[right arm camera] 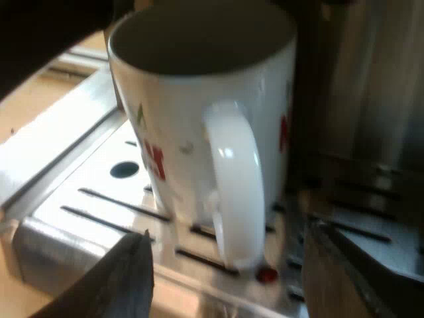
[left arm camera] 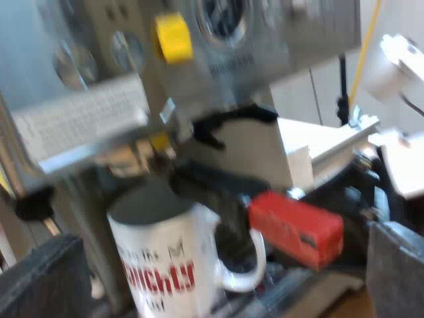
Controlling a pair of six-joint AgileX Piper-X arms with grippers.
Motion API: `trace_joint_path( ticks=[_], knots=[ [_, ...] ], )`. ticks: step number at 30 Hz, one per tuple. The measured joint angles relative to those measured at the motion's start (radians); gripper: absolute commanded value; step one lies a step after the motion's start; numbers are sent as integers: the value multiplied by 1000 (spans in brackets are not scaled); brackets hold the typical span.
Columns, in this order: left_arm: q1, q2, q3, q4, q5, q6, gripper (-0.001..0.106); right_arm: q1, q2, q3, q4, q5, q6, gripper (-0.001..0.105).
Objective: Place mug into machine
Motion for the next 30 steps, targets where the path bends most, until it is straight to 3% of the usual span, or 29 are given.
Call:
trace_joint_path(
  ticks=[7, 12, 15, 17, 20, 23, 26, 30],
  knots=[
    [0, 0, -107, 16, 0, 4, 85, 97, -198, 44, 99, 140, 2, 52],
    [0, -4, -228, 183, 0, 4, 85, 154, -318, 44, 111, 198, 2, 52],
    [0, -4, -302, 310, 0, 4, 85, 192, -373, 44, 116, 258, 2, 41],
    [0, -4, -351, 380, 0, 4, 85, 226, -408, 45, 119, 282, -5, 21],
    [0, -4, -383, 416, 0, 4, 85, 254, -427, 45, 119, 283, -38, 1],
    [0, -4, -410, 438, 5, 4, 85, 299, -435, 25, 135, 286, -90, 0],
    [0, -4, -415, 452, 46, 4, 85, 310, -428, -18, 162, 307, -91, 0],
    [0, -4, -415, 455, 53, 4, 85, 308, -402, -92, 209, 330, -88, 0]
  ],
)
